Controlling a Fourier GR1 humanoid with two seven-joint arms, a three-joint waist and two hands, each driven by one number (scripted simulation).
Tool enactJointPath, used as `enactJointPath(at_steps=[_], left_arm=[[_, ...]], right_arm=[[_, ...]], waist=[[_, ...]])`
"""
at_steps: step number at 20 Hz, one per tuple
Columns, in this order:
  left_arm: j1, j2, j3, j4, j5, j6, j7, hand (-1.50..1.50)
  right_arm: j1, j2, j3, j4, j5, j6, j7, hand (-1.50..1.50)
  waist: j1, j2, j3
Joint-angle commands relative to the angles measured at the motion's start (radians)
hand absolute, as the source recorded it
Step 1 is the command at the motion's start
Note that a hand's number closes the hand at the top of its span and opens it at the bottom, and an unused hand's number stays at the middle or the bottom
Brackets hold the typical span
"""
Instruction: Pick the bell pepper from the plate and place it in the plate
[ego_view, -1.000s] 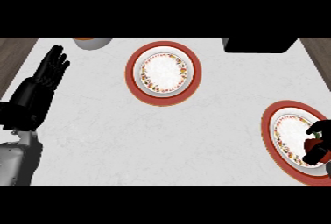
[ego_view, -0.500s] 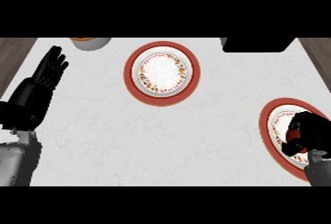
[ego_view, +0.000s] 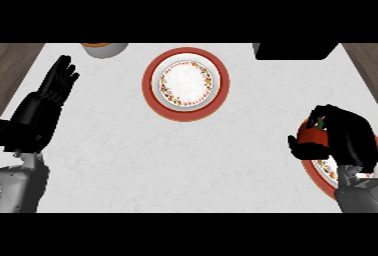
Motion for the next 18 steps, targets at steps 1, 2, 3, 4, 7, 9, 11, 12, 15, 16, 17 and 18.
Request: enactJointPath(at_steps=[1,2,3,4,7,9,11,12,15,16,17,18], left_arm=[[-0.066,-0.009,0.002,0.049,-0.003,0.010,0.024,0.00],[-0.018,-0.026,-0.028,-0.023,-0.012,0.013,0.031,0.00],[-0.034,-0.040,-0.037,-0.016,-0.027,0.033,0.043,0.00],[-0.037,-0.001,0.013,0.005,0.014,-0.007,0.030,0.00],[-0.033,-0.027,-0.015,0.037,-0.026,-0.002,-0.033,0.00],[0.012,-0.033,-0.024,-0.035,-0.020,-0.008,-0.002,0.00],[0.022,-0.014,0.005,-0.081,0.011,-0.027,0.045,0.00],[-0.010,0.011,0.035,0.043,0.004,-0.053,-0.037,0.00],[-0.016,-0.005,0.017,0.037,-0.009,-0.044,-0.019,0.00],[-0.059,-0.009,0.008,-0.018,0.002,-0.034,0.062,0.00],[-0.018,-0.022,0.008,-0.047,-0.007,-0.017,0.053,0.00],[-0.046,-0.018,0.018,0.008,0.000,-0.035,0.009,0.00]], right_arm=[[-0.078,0.087,0.047,-0.118,-0.041,-0.009,-0.019,1.50],[-0.114,0.100,0.037,-0.140,-0.050,0.005,0.008,1.50],[-0.103,0.107,0.024,-0.134,-0.068,-0.022,-0.028,1.50],[-0.116,0.124,0.028,-0.123,-0.061,-0.035,-0.036,1.50],[-0.207,0.204,0.105,-0.140,-0.017,0.019,0.043,1.50],[-0.293,0.229,0.094,-0.058,-0.020,0.061,0.051,1.50],[-0.355,0.246,0.043,0.020,-0.042,0.050,0.007,1.50],[-0.390,0.297,0.088,0.046,-0.001,0.039,0.052,1.50],[-0.540,0.336,0.004,0.240,-0.047,0.010,-0.008,1.50],[-0.545,0.374,0.031,0.272,-0.007,-0.020,0.006,1.50],[-0.599,0.392,0.013,0.267,-0.021,0.008,0.042,1.50],[-0.614,0.404,-0.011,0.375,-0.039,-0.051,-0.034,1.50]], waist=[[-0.002,0.004,0.001],[0.011,0.001,0.001],[0.006,0.003,0.001],[0.009,0.005,0.001],[0.009,0.005,0.001],[0.018,0.005,0.001],[0.017,0.005,0.001],[0.015,0.007,0.001],[0.022,0.010,0.001],[0.020,0.008,0.001],[0.022,0.006,0.001],[0.023,0.010,0.001]])
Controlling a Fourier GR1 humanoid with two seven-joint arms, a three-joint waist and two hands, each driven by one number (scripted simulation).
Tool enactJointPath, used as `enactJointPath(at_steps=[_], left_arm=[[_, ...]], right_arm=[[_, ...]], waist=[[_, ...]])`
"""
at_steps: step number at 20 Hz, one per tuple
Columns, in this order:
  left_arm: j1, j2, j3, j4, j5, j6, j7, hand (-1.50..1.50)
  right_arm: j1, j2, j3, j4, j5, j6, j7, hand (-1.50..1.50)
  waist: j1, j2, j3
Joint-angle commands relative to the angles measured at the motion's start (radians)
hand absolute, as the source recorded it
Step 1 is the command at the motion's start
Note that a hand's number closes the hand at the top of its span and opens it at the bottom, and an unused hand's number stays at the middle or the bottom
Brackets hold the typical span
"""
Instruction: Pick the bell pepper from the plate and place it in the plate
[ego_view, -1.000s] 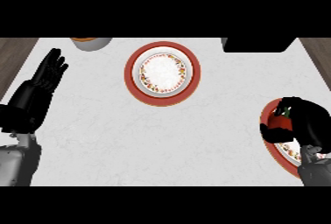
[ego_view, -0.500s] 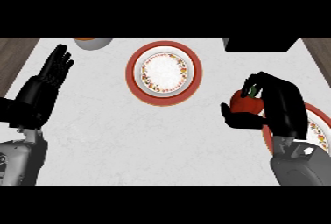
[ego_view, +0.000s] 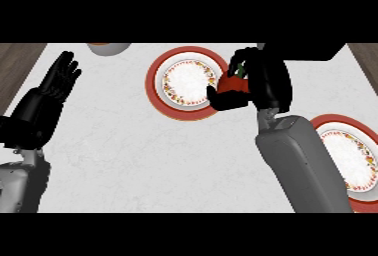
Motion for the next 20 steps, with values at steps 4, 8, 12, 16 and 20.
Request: enactJointPath(at_steps=[4,8,12,16,20], left_arm=[[-0.026,0.004,0.009,-0.012,0.004,-0.012,0.022,0.00],[-0.011,-0.017,-0.019,-0.030,-0.008,-0.012,0.020,0.00],[-0.049,-0.022,-0.023,-0.045,-0.012,-0.002,0.049,0.00],[-0.098,-0.038,-0.030,0.067,-0.019,-0.017,-0.009,0.00],[-0.011,-0.004,-0.001,0.031,0.008,-0.060,-0.048,0.00]], right_arm=[[-0.269,0.091,-0.025,0.364,-0.059,-0.131,0.012,1.50],[-0.348,0.092,-0.035,0.633,-0.099,-0.269,-0.071,1.50],[-0.440,0.093,-0.082,0.843,-0.091,-0.327,-0.132,1.50],[-0.495,0.093,-0.040,0.984,-0.146,-0.374,-0.163,1.50],[-0.500,0.093,-0.107,1.063,-0.196,-0.423,-0.201,1.50]], waist=[[0.016,0.004,0.000],[0.041,0.011,0.000],[0.055,0.018,0.001],[0.069,0.028,0.000],[0.081,0.025,0.000]])
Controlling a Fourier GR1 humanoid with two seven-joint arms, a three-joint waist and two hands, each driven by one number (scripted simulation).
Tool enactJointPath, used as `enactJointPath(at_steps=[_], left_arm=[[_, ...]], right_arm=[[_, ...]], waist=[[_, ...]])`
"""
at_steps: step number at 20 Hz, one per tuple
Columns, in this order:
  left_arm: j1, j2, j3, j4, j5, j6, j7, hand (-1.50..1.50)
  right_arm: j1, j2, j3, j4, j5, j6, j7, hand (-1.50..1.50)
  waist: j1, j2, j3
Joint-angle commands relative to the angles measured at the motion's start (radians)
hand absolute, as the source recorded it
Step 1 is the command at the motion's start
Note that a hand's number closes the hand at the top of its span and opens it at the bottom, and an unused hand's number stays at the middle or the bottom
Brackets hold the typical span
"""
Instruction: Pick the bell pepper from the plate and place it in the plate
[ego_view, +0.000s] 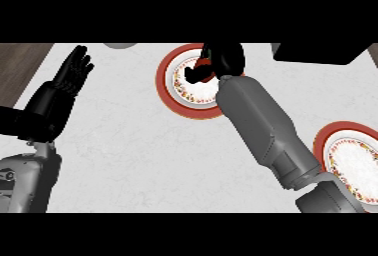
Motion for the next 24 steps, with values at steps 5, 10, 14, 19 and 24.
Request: enactJointPath(at_steps=[5,10,14,19,24], left_arm=[[-0.092,-0.024,-0.033,0.017,-0.008,0.006,0.052,0.00],[-0.048,-0.025,-0.034,0.010,-0.010,-0.007,0.002,0.00],[-0.088,-0.018,-0.021,0.049,-0.003,-0.011,0.020,0.00],[-0.043,-0.024,-0.036,0.012,-0.021,-0.006,0.004,0.00],[-0.003,-0.014,0.002,0.021,-0.028,0.015,-0.019,0.00]], right_arm=[[-0.043,0.001,-0.056,0.151,-0.153,-0.090,-0.056,-1.50],[-0.027,0.001,-0.131,0.143,-0.246,-0.127,-0.216,-1.50],[-0.026,0.001,-0.164,0.113,-0.317,-0.240,-0.310,-1.50],[-0.039,0.001,-0.269,0.079,-0.456,-0.243,-0.424,-1.50],[-0.012,0.001,-0.329,0.100,-0.541,-0.247,-0.527,-1.50]], waist=[[0.040,0.012,0.001],[0.059,0.020,0.002],[0.047,0.016,0.002],[0.032,0.006,0.003],[-0.015,-0.008,0.001]])
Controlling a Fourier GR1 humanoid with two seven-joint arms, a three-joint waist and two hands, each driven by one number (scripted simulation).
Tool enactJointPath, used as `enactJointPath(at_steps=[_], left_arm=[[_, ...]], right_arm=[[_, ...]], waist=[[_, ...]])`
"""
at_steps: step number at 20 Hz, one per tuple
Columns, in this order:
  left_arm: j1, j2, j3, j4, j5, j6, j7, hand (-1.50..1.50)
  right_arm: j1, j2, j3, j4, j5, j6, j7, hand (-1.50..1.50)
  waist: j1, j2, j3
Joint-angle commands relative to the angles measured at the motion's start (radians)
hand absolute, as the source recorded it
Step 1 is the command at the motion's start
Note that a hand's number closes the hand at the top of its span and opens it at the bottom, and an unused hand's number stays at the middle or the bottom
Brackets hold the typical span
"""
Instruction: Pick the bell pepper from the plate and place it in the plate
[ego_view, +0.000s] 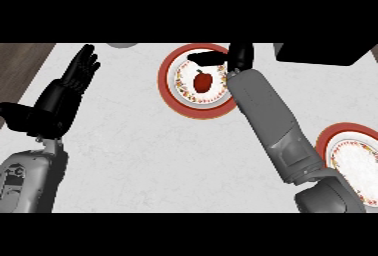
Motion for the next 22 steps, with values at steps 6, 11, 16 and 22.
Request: enactJointPath(at_steps=[6,11,16,22], left_arm=[[0.040,0.031,0.054,0.014,0.021,-0.016,0.010,0.00],[0.018,0.009,0.045,-0.024,-0.014,0.031,0.043,0.00],[0.088,0.029,0.075,-0.046,0.003,0.001,0.003,0.00],[0.062,0.033,0.090,-0.026,0.004,-0.007,0.015,0.00]], right_arm=[[0.112,-0.040,-0.126,-0.023,-0.130,0.073,-0.234,-1.50],[0.207,-0.111,-0.115,-0.053,-0.136,0.182,-0.294,-1.50],[0.334,-0.208,-0.089,-0.185,-0.152,0.328,-0.270,-1.50],[0.493,-0.228,-0.050,-0.356,-0.166,0.397,-0.245,-1.50]], waist=[[-0.063,-0.017,-0.001],[-0.080,-0.024,-0.001],[-0.096,-0.032,-0.001],[-0.101,-0.033,-0.002]])
